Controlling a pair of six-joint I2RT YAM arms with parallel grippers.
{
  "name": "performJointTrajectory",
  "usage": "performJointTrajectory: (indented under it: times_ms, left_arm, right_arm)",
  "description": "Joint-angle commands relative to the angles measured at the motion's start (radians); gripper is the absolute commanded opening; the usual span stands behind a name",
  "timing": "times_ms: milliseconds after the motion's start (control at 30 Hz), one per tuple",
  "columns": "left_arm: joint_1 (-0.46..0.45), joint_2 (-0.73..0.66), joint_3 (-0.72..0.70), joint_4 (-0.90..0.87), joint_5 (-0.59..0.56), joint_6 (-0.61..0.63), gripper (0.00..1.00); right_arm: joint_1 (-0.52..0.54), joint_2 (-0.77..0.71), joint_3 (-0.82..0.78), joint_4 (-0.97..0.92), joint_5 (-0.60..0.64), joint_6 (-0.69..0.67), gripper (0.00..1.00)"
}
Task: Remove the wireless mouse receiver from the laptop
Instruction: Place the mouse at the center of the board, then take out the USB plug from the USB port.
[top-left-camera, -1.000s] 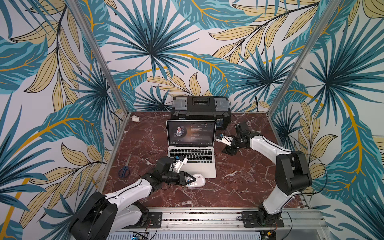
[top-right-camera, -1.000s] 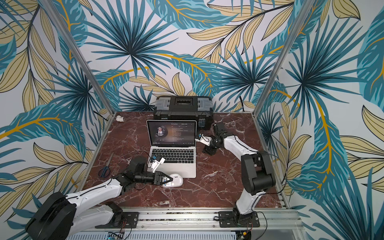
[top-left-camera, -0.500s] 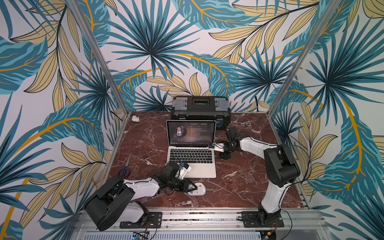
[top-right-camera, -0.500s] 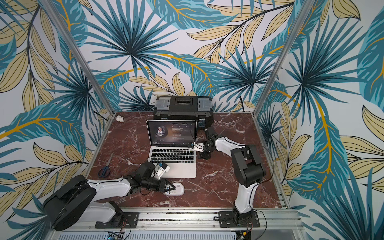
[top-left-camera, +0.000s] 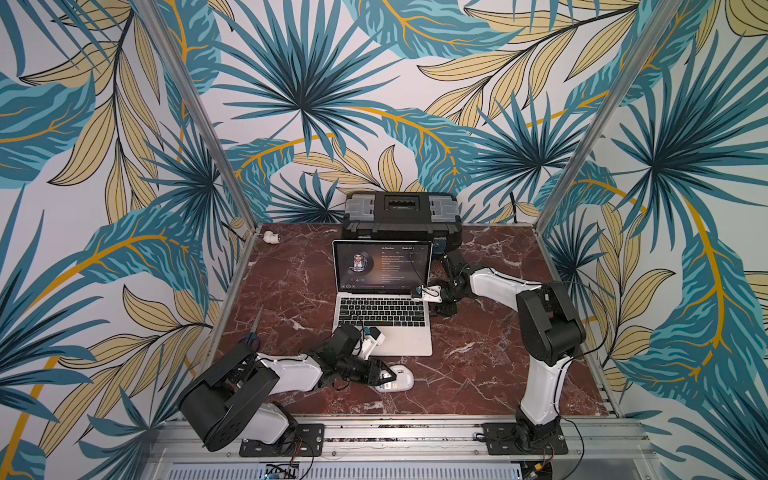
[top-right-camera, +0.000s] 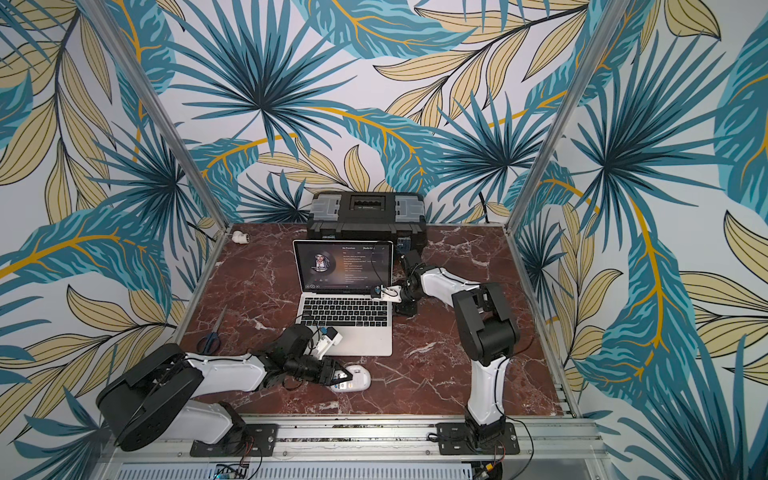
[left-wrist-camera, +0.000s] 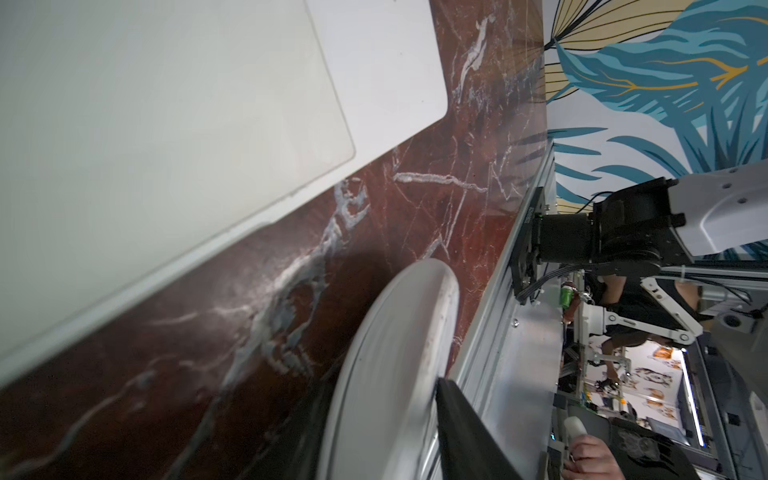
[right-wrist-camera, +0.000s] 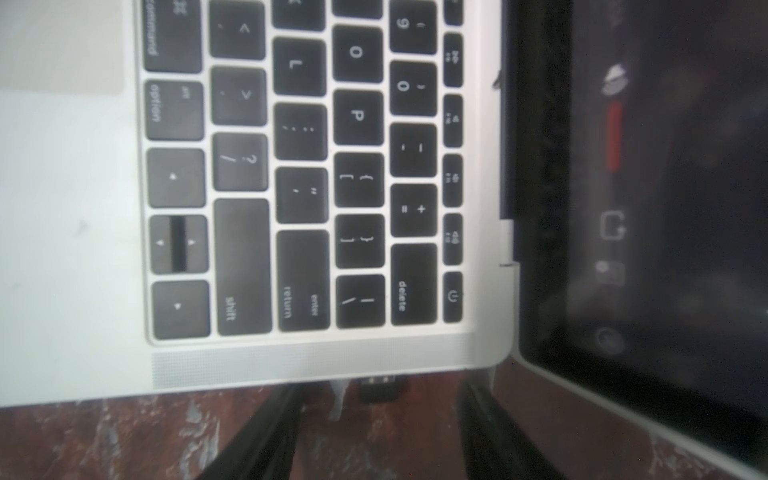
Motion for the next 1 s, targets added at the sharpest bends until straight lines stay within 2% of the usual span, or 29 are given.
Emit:
performJointTrajectory:
  times_ms: [0, 67, 233, 533, 733, 833, 967]
  left_arm:
    - [-0.001, -0.031, 0.015, -0.094, -0.058, 0.035, 0.48]
    - [-0.001, -0.046, 0.019, -0.115, -0.059, 0.040, 0.55]
    - [0.008, -0.092, 0.036, -0.191, -0.065, 0.070, 0.63]
    - [0.109, -0.201, 0.110, -0.372, -0.047, 0.156, 0.77]
    - [0.148, -0.215, 0.214, -0.473, -0.029, 0.235, 0.78]
    - [0.159, -0.198, 0.248, -0.464, -0.017, 0.253, 0.78]
    - [0.177, -0.140, 0.295, -0.454, 0.013, 0.274, 0.78]
  right_arm:
    - [0.015, 0.052, 0.032, -0.074, 0.011, -0.014, 0.57]
    - [0.017, 0.062, 0.050, -0.096, 0.010, -0.013, 0.52]
    - [0.021, 0.071, 0.061, -0.102, 0.018, -0.018, 0.47]
    - [0.029, 0.094, 0.079, -0.115, 0.043, -0.022, 0.31]
    - [0.037, 0.105, 0.085, -0.116, 0.054, -0.031, 0.24]
    - [0.040, 0.108, 0.087, -0.115, 0.058, -0.042, 0.18]
    - [0.045, 0.103, 0.088, -0.114, 0.063, -0.046, 0.15]
